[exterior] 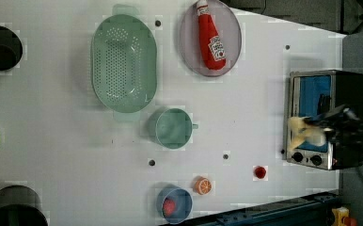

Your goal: Pick Banana and place it in mug.

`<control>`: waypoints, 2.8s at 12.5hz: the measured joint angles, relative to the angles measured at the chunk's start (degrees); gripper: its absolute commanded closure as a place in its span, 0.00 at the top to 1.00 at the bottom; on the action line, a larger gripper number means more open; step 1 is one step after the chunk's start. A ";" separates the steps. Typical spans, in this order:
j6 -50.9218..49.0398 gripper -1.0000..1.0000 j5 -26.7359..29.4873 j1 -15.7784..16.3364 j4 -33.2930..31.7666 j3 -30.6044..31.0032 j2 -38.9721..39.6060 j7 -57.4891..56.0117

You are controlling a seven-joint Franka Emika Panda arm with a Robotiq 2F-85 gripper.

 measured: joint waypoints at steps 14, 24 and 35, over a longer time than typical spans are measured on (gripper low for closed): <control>30.66 0.34 4.74 5.77 -10.97 14.97 19.66 25.84; 36.29 1.00 1.13 3.83 -13.54 12.36 23.45 27.57; -0.97 1.00 1.66 2.73 6.15 -5.42 4.06 16.73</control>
